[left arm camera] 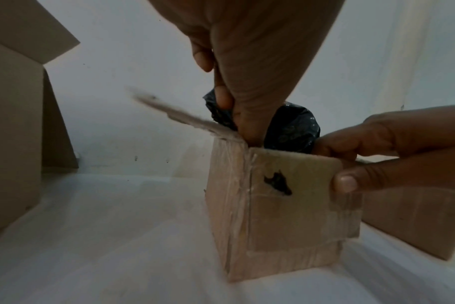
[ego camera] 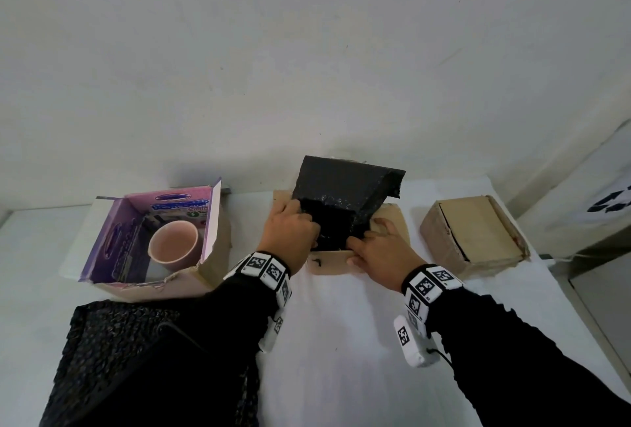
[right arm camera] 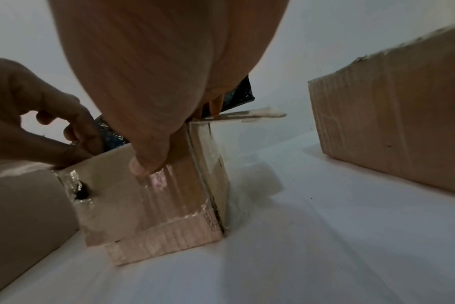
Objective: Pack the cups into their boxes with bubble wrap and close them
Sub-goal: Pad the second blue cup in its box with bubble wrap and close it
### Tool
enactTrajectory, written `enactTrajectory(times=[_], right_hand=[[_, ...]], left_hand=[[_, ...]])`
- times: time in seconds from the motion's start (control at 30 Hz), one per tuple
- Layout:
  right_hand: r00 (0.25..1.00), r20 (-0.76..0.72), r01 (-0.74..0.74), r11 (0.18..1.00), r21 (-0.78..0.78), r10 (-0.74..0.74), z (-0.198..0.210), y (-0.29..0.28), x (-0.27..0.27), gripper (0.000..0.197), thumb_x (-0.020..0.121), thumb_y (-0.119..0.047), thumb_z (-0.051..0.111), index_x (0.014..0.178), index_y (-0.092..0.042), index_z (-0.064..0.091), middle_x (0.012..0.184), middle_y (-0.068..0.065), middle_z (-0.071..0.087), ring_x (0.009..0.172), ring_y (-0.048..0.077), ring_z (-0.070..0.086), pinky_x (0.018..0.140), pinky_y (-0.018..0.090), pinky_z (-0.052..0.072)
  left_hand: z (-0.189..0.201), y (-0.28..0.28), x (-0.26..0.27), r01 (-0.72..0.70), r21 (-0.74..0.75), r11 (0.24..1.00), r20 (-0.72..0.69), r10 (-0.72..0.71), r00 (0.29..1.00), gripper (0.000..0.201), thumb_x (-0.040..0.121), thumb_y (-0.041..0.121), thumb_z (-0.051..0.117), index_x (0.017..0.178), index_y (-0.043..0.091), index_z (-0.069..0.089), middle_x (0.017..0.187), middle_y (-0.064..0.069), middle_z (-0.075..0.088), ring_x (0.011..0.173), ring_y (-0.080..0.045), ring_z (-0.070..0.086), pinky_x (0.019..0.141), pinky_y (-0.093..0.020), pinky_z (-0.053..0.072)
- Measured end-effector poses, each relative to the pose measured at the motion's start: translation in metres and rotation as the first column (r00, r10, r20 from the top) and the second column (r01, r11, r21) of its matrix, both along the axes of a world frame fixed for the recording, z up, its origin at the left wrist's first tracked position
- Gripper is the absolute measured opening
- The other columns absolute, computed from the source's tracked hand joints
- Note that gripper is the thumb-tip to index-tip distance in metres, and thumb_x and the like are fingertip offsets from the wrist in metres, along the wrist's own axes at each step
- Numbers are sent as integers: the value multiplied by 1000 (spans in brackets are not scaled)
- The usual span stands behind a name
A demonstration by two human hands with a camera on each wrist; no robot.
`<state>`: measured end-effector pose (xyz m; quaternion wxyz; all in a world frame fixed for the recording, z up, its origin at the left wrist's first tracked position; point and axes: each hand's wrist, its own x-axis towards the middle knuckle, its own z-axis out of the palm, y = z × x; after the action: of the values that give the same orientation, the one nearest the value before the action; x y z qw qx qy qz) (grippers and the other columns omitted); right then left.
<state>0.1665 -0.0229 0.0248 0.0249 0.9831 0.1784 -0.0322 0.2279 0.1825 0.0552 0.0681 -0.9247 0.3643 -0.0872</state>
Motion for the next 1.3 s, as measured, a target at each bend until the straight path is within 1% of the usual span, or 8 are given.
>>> enactTrajectory(times=[0.17,0.5,0.63,0.77,0.93,1.07,1.2,1.3], right_hand=[[999,-22,27,997,68,-25,-2,2,-3,28,92,-43,46,114,-25,42,92,-1,67,98,24,58,106,51,21],[999,37,32,996,83,-35,-9,12,-2,18,67,-37,76,77,-30,63,71,-10,63,86,21,59,98,53,19],[999,11,43,999,-7,-43,-9,14,-8,23,70,-41,74,85,-27,64,75,2,63,96,31,57,104,61,15],[999,0,33,996,-83,-33,-1,20,-12,32,89,-38,57,114,-18,53,96,8,65,107,28,52,104,50,4],[996,-80,46,984,174,-33,15,9,-15,42,83,-64,51,100,-26,55,89,-5,59,88,17,54,94,39,28],[928,39,217,622,752,-371,25,-4,-9,32,86,-55,58,86,-24,51,83,-6,55,77,13,53,69,32,46],[728,-368,579,231,782,-579,35,-4,21,47,89,-56,55,114,-16,57,113,2,64,104,21,59,90,34,46],[689,-482,644,153,749,-541,39,0,37,58,72,-71,63,96,-18,68,100,-1,70,96,19,63,83,33,46]], left_hand=[[-18,13,-7,135,-63,989,-75,-139,987,34,88,48,47,77,25,69,75,12,66,86,-19,49,90,-43,40],[-26,19,-19,162,44,986,-1,-162,987,18,60,36,79,75,33,71,80,16,58,92,-21,47,88,-41,29],[-26,21,-26,138,49,989,-38,-136,990,17,63,35,79,78,34,71,76,22,63,90,-17,46,88,-40,30],[-27,25,-32,105,44,993,-45,-103,994,17,67,24,77,81,34,71,78,24,66,97,-16,51,96,-44,29],[-19,27,-39,81,-6,997,-62,-82,995,10,72,36,71,81,34,72,83,24,68,104,-15,54,98,-42,22],[-19,30,-44,59,-79,995,-77,-66,995,21,73,39,69,93,33,69,88,18,69,106,-17,54,95,-40,24],[-16,25,-47,60,-12,998,-115,-61,991,22,77,40,56,92,31,69,94,18,67,108,-18,50,99,-43,23],[-10,23,-48,121,31,992,-190,-113,975,26,79,41,52,97,32,68,102,18,66,109,-19,46,96,-42,26]])
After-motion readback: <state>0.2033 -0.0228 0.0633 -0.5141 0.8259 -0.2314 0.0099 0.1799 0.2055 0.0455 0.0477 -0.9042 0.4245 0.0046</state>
